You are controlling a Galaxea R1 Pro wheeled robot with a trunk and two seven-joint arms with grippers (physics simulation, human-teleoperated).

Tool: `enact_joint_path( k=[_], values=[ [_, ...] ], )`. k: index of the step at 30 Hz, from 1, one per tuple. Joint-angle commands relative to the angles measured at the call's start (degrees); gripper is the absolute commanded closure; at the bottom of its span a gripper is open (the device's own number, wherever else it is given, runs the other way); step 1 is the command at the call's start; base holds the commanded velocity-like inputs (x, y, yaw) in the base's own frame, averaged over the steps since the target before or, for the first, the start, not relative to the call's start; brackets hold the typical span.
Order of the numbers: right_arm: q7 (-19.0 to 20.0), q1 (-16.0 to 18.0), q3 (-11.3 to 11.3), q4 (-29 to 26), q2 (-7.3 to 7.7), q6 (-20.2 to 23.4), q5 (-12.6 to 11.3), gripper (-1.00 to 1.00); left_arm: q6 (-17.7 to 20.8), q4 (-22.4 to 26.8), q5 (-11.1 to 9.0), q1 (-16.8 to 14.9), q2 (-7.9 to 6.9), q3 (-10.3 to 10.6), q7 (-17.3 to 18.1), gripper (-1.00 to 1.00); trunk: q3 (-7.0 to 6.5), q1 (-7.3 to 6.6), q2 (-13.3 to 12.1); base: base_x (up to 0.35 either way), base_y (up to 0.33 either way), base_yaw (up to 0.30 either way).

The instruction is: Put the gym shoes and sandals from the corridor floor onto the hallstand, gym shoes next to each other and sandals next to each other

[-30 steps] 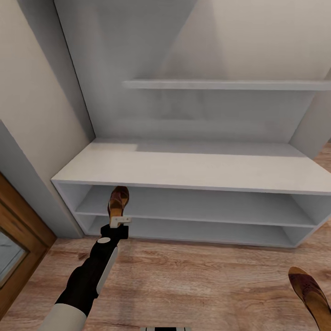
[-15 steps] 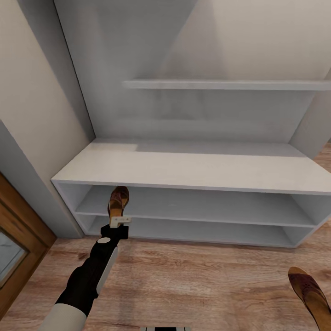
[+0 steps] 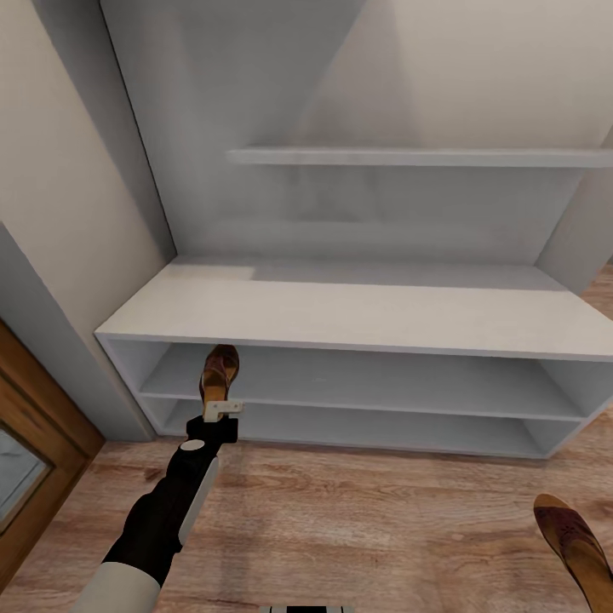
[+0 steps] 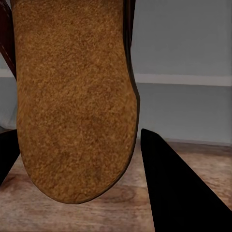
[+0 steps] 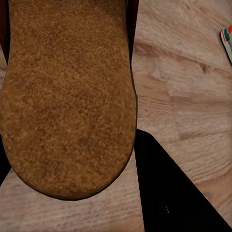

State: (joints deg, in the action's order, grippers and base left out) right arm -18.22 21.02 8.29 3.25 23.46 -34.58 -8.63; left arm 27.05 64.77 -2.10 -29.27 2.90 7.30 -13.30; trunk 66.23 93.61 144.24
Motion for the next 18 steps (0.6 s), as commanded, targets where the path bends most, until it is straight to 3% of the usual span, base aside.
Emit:
enact_joint_path(
  k=[1,18],
  values=[
    [0.02,0.0,-0.02,0.0,0.0,-0.05,-0.16,1.0,0.02,0.0,0.05,0.0,0.0,0.0,0.11,1.0,0.0,0.0,0.0,0.0,0.0,0.0],
    [0.02,0.0,0.01,0.0,-0.03,-0.05,-0.16,1.0,0.02,0.0,0.07,0.0,0.0,0.0,0.1,1.0,0.0,0.0,0.0,0.063,0.0,0.0]
  ],
)
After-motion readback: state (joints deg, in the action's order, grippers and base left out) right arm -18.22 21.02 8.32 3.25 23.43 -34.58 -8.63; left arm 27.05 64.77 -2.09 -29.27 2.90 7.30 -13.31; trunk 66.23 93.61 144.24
